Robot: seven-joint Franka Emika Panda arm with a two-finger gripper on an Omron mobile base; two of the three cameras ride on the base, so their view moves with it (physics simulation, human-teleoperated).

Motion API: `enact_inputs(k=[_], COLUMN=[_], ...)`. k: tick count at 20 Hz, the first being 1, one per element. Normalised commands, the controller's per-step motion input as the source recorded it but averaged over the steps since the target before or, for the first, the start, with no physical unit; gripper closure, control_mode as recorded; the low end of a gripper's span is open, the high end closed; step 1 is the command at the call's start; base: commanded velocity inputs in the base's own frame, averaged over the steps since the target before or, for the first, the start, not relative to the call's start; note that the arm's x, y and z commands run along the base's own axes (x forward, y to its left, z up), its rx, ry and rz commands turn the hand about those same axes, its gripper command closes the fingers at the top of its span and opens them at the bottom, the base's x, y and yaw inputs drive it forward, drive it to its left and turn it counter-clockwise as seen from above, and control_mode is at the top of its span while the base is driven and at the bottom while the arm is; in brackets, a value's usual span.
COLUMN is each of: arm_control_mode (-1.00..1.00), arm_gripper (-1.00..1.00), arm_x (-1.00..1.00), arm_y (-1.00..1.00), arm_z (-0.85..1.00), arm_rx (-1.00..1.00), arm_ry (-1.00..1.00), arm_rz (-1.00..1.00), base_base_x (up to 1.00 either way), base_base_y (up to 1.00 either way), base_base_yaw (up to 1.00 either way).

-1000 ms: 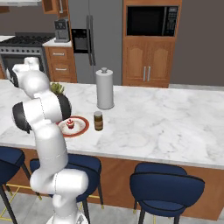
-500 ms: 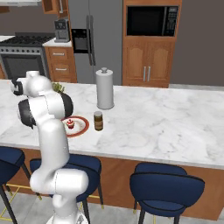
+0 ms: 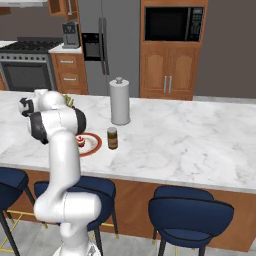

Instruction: Take the cinnamon bottle from the cabinet and place it on the dining table, next to the plate with the cupcake. Then take the chocolate from the dining counter and place it on the cupcake plate.

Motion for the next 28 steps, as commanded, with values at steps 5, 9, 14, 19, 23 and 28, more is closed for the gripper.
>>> enact_inputs(k=[5,9,14,19,23,28], arm_control_mode=[-1.00,-1.00,-1.00,-1.00,-1.00,-1.00], arm_gripper=[-1.00,-1.00,-1.00,-1.00,-1.00,1.00], arm_x=[0.32,0.26,0.02,0.00,0.00,-0.23], arm_y=[0.06,0.19,0.08,0.01,0.00,-0.17], arm_z=[-0.36,-0.15,-0.34,-0.31,-0.34,-0.52], arm_rx=[0.00,0.00,0.00,0.00,0.00,0.01], arm_ry=[0.00,0.00,-0.06,-0.10,-0.10,-0.14], arm_rz=[0.01,0.00,0.00,0.00,0.00,0.00], base_base_x=[0.00,0.00,0.00,0.00,0.00,0.00], base_base_y=[0.00,0.00,0.00,0.00,0.00,0.00], base_base_yaw=[0.00,0.00,0.00,0.00,0.00,0.00])
